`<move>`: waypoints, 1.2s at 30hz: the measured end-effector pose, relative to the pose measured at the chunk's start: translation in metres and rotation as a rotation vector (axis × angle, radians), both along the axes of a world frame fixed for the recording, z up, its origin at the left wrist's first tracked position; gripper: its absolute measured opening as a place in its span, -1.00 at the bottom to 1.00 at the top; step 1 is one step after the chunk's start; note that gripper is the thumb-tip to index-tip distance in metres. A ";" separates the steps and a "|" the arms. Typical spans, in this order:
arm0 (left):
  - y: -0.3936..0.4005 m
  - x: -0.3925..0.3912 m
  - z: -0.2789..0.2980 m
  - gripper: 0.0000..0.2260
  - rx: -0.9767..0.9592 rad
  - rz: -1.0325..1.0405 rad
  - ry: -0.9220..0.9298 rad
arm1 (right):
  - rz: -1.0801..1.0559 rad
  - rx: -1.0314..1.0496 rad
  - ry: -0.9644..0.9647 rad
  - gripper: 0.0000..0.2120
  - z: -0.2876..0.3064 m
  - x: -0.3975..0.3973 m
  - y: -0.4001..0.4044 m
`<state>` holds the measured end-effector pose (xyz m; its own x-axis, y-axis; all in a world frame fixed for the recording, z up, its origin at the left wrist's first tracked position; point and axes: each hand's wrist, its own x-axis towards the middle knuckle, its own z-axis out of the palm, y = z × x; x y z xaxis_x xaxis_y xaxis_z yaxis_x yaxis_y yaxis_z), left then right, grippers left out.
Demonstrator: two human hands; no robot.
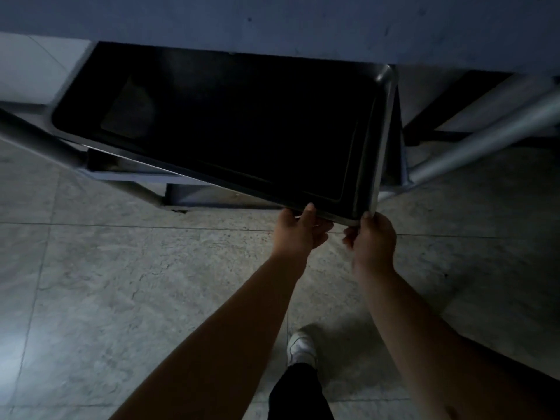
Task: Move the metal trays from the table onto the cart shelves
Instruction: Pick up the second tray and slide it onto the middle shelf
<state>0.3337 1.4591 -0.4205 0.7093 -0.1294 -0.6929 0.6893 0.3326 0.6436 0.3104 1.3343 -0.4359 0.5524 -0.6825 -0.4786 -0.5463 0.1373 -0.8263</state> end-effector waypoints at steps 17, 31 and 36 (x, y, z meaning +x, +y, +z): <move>0.067 0.102 -0.011 -0.92 0.184 0.305 0.028 | -0.209 0.239 0.042 -0.77 -0.005 0.109 -0.063; 0.123 0.078 0.040 -0.45 1.092 -0.673 -0.401 | 0.655 -0.297 0.361 -0.59 0.067 0.050 -0.024; 0.152 0.020 0.138 -0.15 1.410 -1.021 -0.479 | 1.130 -0.857 0.478 0.00 0.157 -0.006 0.010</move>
<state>0.3540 1.6116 -0.2829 0.8860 -0.1540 -0.4373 -0.0602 -0.9734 0.2209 0.3048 1.3445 -0.2785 0.8773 -0.1724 -0.4479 -0.2650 -0.9521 -0.1526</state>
